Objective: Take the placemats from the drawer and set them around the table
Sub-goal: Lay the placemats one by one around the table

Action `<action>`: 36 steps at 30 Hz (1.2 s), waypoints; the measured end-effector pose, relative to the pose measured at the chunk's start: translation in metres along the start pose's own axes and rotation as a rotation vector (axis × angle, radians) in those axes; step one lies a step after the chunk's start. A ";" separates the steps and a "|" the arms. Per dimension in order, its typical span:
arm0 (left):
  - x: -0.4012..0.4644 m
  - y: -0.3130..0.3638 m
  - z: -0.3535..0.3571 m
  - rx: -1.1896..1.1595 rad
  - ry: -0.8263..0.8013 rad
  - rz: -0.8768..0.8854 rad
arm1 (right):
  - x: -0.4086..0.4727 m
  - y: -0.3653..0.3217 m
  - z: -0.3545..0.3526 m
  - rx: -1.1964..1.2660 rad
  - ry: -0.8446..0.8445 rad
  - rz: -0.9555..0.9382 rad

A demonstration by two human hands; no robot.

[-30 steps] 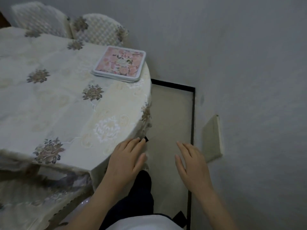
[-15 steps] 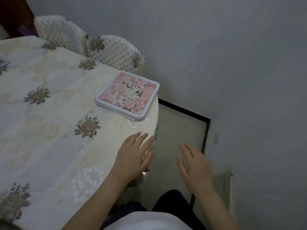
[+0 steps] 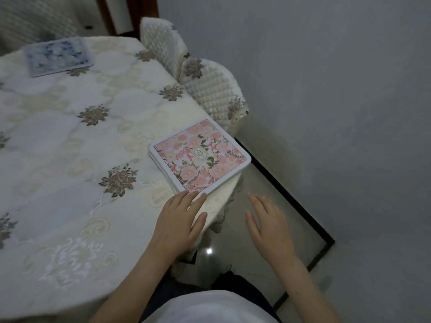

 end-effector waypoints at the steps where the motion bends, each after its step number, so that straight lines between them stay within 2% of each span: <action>1: 0.004 0.004 0.000 0.001 0.000 -0.037 | 0.011 0.005 -0.005 0.003 -0.016 -0.028; 10: 0.044 0.021 0.017 0.040 -0.013 -0.317 | 0.110 0.038 -0.004 0.001 -0.276 -0.246; 22: 0.124 -0.030 0.048 0.020 0.106 -0.457 | 0.237 0.032 0.045 -0.063 -0.421 -0.436; 31: 0.177 -0.047 0.095 -0.028 0.026 -0.615 | 0.306 0.063 0.104 -0.164 -0.649 -0.470; 36: 0.189 -0.047 0.143 0.012 -0.092 -0.740 | 0.325 0.084 0.133 -0.259 -0.723 -0.457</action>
Point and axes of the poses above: each hand's wrist, its own x-axis towards the middle knuckle, its own z-axis out of the palm, y = z × x, the point moved 2 cm from there along x, towards the middle knuckle, and after that the axes turned 12 degrees about x, right-handed, at the moved point
